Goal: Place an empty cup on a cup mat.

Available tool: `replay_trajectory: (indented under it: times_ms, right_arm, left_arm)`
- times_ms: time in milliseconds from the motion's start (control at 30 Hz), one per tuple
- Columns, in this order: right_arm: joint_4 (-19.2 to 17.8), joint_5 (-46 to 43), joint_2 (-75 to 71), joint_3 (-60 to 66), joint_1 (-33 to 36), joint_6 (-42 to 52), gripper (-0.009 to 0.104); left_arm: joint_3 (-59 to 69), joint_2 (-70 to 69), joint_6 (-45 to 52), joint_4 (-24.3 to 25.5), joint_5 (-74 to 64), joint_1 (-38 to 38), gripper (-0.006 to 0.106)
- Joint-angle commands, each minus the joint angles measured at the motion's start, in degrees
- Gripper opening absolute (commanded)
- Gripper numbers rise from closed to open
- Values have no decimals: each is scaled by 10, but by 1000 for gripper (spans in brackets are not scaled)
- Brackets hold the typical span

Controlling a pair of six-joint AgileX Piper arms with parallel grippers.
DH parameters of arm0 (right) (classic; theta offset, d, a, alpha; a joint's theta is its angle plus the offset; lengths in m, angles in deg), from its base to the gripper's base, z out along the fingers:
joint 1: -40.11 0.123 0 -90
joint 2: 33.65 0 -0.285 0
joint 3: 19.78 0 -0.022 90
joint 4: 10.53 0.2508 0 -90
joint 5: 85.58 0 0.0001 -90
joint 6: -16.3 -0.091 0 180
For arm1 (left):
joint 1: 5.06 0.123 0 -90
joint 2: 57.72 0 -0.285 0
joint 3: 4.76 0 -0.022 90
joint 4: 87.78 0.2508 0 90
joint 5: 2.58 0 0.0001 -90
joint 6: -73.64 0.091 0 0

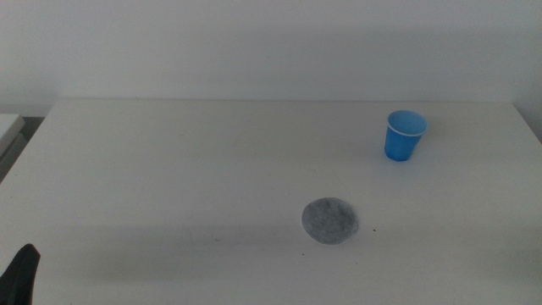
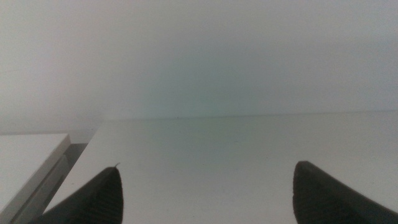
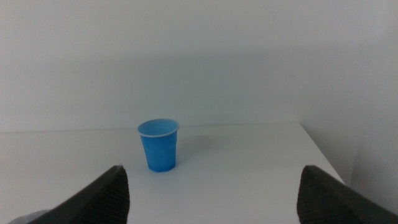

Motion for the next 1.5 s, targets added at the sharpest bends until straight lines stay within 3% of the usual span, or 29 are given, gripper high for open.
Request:
replay_trajectory:
  times_ms: [0, 433, 733, 867, 1233, 1333, 1467]
  right_arm:
    - [2, 3, -3, 2, 1, 0, 91]
    - [3, 26, 2, -13, 1, -4, 91]
    - [10, -1, 185, -81, 0, -4, 91]
    - [10, 31, 304, -172, 0, -1, 91]
    - [22, 402, 632, -575, 0, 0, 91]
    - [22, 414, 684, -650, 1, 0, 91]
    - [28, 341, 725, -699, 1, 0, 91]
  left_arm:
    - [0, -2, -2, -1, 7, -1, 94]
    - [0, -2, -2, -1, 7, -1, 94]
    - [0, -2, -2, -1, 7, -1, 94]
    - [0, -2, -2, -1, 7, -1, 94]
    - [0, -2, -2, -1, 7, -1, 94]
    - [0, -2, -2, -1, 7, -1, 94]
    - [0, -2, -2, -1, 7, -1, 94]
